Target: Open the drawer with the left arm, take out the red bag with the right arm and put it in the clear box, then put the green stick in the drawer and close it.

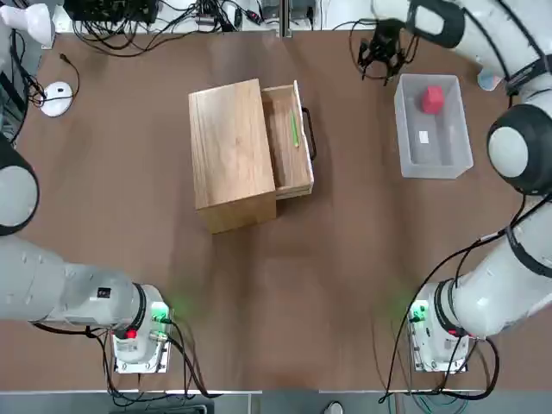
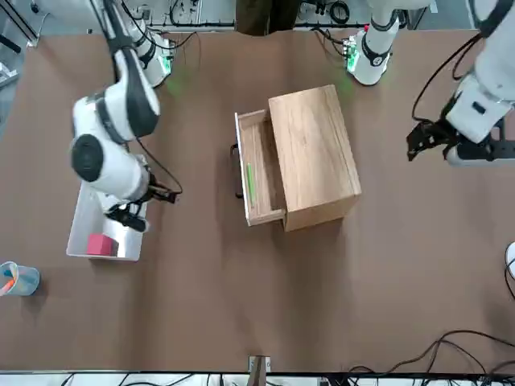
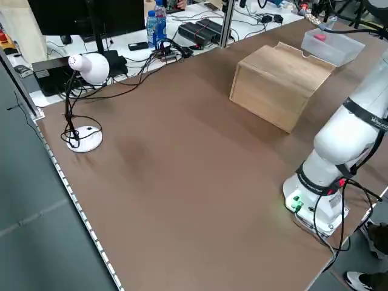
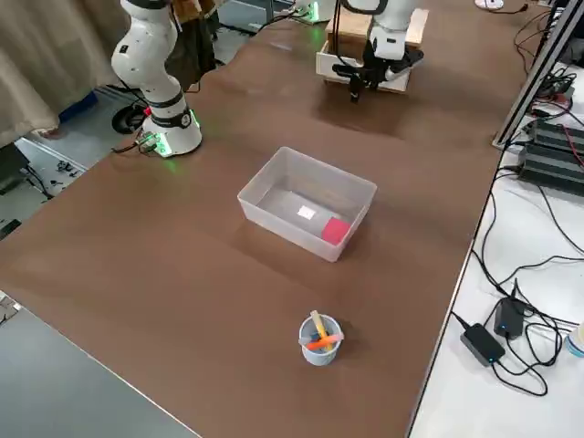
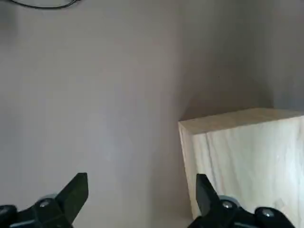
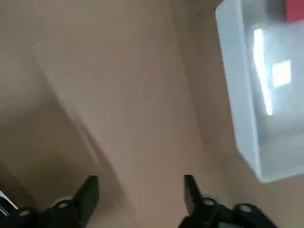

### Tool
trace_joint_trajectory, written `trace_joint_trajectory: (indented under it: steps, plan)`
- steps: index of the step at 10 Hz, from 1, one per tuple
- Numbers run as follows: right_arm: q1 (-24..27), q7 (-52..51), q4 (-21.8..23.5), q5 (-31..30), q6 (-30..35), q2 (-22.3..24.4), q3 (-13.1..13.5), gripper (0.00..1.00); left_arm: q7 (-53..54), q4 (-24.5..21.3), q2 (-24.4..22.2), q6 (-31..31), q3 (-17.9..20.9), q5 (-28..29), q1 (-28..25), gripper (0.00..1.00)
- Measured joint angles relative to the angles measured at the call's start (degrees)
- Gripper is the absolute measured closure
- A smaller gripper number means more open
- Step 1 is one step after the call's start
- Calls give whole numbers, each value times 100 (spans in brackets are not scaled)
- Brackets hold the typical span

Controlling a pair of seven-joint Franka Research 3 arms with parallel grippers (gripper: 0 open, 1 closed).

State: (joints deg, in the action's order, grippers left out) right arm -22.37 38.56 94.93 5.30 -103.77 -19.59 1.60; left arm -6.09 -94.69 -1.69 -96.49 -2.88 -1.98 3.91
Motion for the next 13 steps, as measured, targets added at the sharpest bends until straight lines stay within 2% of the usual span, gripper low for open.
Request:
trace_joint_trajectory:
  steps: [1, 2, 4, 5, 7, 9, 11, 13]
  plan:
    - [-206, 349, 164, 36, -173, -42, 0, 47, 378, -2, -79, 184, 291, -106, -8, 0]
    - [-333, 649, 410, 74, -513, -96, 2, 61, 703, -4, -150, 341, 522, -149, -14, 0]
    - [-514, 1219, 948, 282, -1408, -199, 2, 93, 1041, -10, -227, 452, 705, -154, -18, 1]
    - [-525, 1468, 1117, 765, -1703, -261, 7, 99, 1118, -19, -231, 453, 713, -153, -18, 1]
    - [-526, 1619, 1247, 1684, -2073, -441, 49, 99, 1128, -37, -224, 453, 710, -90, -16, 2]
    - [-777, 1929, 1538, 2392, -2810, -613, 35, 99, 1128, -38, -225, 452, 687, 76, -12, 1]
    - [-1373, 2674, 1611, 2509, -3167, -689, 20, 99, 1126, -41, -223, 452, 684, 96, -12, 1]
    - [-1628, 3107, 1638, 2594, -3203, -674, 68, 99, 1125, -43, -220, 452, 684, 99, -12, 1]
